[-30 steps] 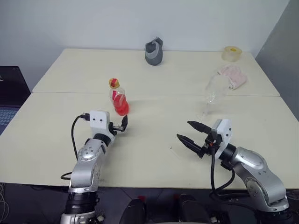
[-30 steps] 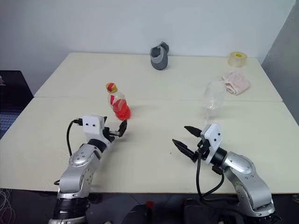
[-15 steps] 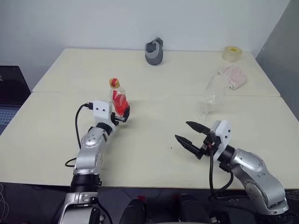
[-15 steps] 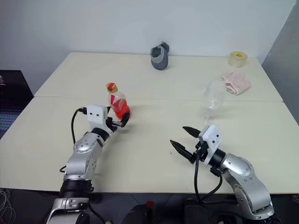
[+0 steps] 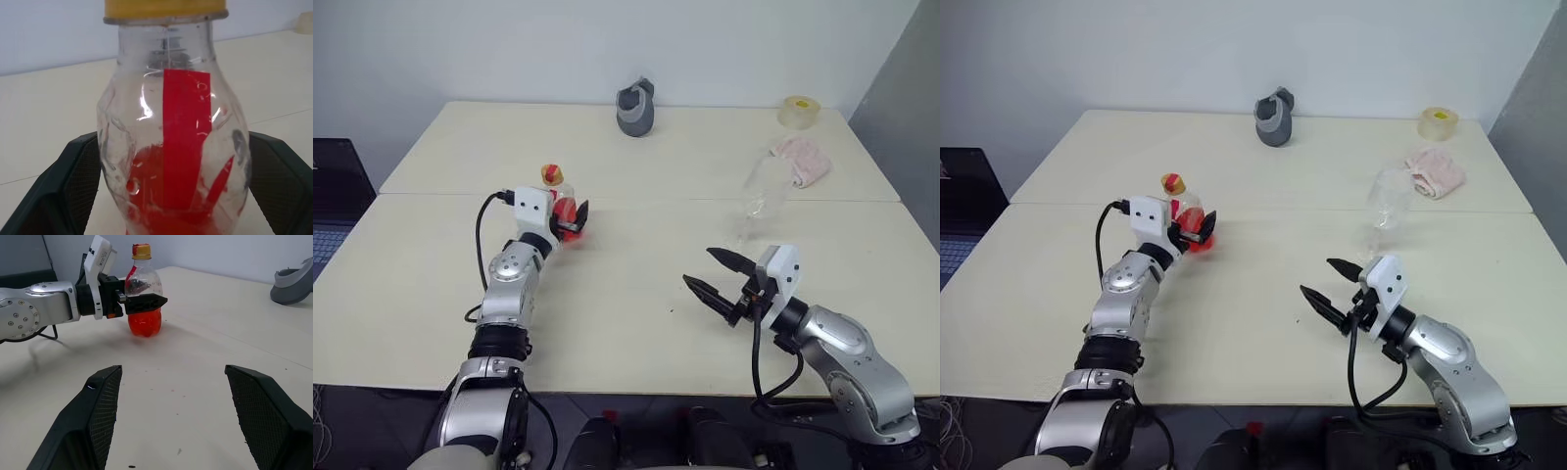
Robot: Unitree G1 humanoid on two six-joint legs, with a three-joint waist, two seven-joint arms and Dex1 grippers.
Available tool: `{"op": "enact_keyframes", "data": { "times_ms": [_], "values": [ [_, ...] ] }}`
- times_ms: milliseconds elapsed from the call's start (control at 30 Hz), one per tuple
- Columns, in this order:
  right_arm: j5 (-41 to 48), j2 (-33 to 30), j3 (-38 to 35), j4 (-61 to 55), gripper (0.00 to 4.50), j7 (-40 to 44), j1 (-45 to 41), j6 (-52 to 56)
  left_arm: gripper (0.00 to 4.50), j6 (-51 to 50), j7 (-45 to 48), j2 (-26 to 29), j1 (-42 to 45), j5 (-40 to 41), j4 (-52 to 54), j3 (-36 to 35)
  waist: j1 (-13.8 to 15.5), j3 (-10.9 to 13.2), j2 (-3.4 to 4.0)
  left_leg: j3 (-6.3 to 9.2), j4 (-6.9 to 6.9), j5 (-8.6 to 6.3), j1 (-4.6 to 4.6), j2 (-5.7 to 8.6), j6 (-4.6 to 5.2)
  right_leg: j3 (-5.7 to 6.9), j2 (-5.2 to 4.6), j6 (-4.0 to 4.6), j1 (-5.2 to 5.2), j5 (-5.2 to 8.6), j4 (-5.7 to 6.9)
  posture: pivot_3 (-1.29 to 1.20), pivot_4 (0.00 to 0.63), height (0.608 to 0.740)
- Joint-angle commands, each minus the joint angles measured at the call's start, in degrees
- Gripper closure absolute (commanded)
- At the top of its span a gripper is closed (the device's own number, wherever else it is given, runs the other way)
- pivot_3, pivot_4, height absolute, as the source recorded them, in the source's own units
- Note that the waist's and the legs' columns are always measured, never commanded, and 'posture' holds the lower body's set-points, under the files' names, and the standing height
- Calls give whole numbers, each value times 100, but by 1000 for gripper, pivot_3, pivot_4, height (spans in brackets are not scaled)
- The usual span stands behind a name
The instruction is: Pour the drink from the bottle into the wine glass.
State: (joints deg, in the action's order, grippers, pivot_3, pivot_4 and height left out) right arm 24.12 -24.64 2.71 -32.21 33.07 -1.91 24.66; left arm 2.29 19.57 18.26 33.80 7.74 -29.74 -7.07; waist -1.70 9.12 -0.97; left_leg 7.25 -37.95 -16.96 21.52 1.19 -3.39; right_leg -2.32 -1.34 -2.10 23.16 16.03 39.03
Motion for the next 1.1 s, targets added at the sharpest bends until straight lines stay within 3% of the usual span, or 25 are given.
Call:
{"op": "enact_keyframes", "data": {
  "times_ms": [33,133,300,367,633,833,1100],
  "values": [
    [89,-34,-126,-272,885,-63,-20,14,201,256,61,61,103,21,60,-75,1,0,0,1,0,0,1,0,0,0,0,0,0,0,0,0,150,740],
    [106,-37,-133,-282,885,-90,-28,28,913,311,63,53,73,45,90,-95,1,0,0,13,-1,0,2,0,0,1,0,0,0,0,0,0,150,740],
    [130,-27,-147,-271,885,-103,-60,55,2585,323,40,49,85,58,75,-109,1,0,0,18,-1,0,2,1,0,1,0,0,0,0,1,0,150,740],
    [138,-26,-146,-259,885,-98,-86,68,3043,322,29,45,97,60,67,-113,0,0,0,19,-1,0,3,1,0,2,0,0,1,0,0,0,150,740],
    [343,36,-187,-172,885,-199,-675,384,3098,20,381,57,-92,70,656,140,-10,0,0,20,-2,1,3,1,-1,1,0,0,2,0,2,0,150,740],
    [697,306,-180,369,885,-323,-1962,910,3098,-546,1242,176,-330,248,1671,532,-14,0,0,29,-3,11,6,2,-19,4,0,1,4,-1,2,0,150,740],
    [623,706,-93,1640,885,-282,-3395,993,3098,-875,2063,89,-92,459,1968,882,-23,0,1,27,-3,12,12,2,-19,6,0,2,9,-1,3,0,150,740]
  ]
}}
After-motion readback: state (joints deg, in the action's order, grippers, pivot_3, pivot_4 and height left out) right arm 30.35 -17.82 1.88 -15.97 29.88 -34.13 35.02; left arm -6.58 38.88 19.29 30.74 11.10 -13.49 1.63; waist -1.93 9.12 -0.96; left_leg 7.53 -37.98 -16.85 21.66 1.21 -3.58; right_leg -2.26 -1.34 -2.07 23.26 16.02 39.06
